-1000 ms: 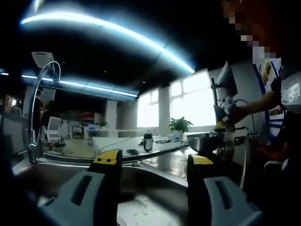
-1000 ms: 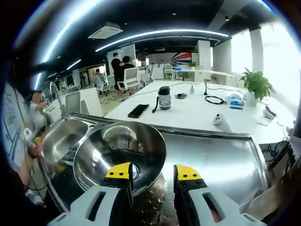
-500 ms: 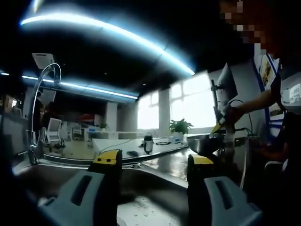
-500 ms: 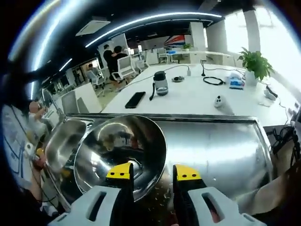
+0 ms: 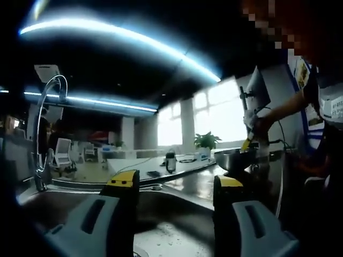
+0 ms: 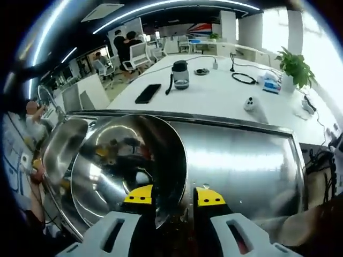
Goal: Pick up bowl with dirty water move over sink pour dirty water into sink return bowl to place
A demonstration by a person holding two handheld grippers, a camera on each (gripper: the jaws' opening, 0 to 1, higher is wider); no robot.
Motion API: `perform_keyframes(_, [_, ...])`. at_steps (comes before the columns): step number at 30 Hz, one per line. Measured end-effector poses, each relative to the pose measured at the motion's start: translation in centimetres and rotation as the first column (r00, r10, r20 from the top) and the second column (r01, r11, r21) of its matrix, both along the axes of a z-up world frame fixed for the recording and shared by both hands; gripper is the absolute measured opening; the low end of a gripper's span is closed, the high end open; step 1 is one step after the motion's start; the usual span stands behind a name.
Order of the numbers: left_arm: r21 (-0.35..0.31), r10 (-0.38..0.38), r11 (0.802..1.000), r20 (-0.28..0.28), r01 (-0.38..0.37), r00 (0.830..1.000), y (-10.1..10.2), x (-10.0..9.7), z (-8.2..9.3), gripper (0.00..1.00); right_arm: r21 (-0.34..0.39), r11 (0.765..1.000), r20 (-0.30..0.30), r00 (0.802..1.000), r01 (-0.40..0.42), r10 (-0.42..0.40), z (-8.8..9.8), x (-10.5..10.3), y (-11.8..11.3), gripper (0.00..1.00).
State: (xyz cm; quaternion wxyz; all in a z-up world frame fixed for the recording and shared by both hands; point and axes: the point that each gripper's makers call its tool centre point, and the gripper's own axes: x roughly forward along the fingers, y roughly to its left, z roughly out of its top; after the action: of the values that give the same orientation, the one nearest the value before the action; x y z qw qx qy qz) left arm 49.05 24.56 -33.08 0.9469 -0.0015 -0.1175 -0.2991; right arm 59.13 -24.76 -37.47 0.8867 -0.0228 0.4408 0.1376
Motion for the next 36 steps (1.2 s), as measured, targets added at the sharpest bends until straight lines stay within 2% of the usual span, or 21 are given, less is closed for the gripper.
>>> perform_keyframes(1, [-0.002, 0.001, 1.000, 0.006, -0.001, 1.000, 0.1, -0.1, 0.1, 0.50, -0.003, 1.000, -0.034, 0.999, 0.004, -0.004, -0.3, -0.2, -0.1, 0.20])
perform_keyframes(2, [-0.010, 0.001, 1.000, 0.011, -0.001, 1.000, 0.2, -0.1, 0.3, 0.50, -0.002, 1.000, -0.035, 0.999, 0.000, 0.000, -0.4, 0.0, 0.0, 0.19])
perform_keyframes(6, [-0.051, 0.001, 0.999, 0.023, 0.000, 1.000, 0.6, -0.3, 0.9, 0.50, -0.010, 1.000, -0.103, 0.994, 0.025, -0.026, -1.0, -0.3, -0.2, 0.16])
perform_keyframes(9, [-0.028, 0.004, 1.000, 0.023, -0.004, 1.000, 0.4, -0.2, 0.6, 0.50, -0.010, 0.999, -0.155, 0.987, 0.051, -0.052, -1.4, -0.7, -0.4, 0.15])
perform_keyframes(13, [-0.008, 0.009, 1.000, 0.023, -0.009, 1.000, 0.3, -0.2, 0.4, 0.50, -0.047, 0.998, -0.208, 0.977, 0.043, -0.052, -2.0, -0.8, -0.6, 0.11])
perform_keyframes(16, [-0.005, 0.012, 1.000, 0.027, -0.012, 1.000, 0.3, -0.2, 0.4, 0.50, -0.064, 0.997, -0.195, 0.980, 0.032, -0.044, -1.7, -0.3, -0.2, 0.11])
perform_keyframes(20, [-0.005, 0.013, 1.000, 0.028, -0.013, 1.000, 0.3, -0.2, 0.5, 0.50, -0.083, 0.996, -0.211, 0.976, 0.031, -0.048, -1.9, 0.2, -0.5, 0.10])
perform_keyframes(27, [0.003, 0.015, 1.000, 0.028, -0.015, 1.000, 0.2, -0.2, 0.4, 0.50, -0.092, 0.995, -0.271, 0.961, 0.033, -0.057, -2.8, -0.2, -0.4, 0.07])
perform_keyframes(36, [0.016, 0.012, 1.000, 0.026, -0.013, 1.000, 0.2, -0.2, 0.3, 0.50, -0.115, 0.993, -0.291, 0.955, 0.029, -0.062, -2.9, -0.8, -0.3, 0.04])
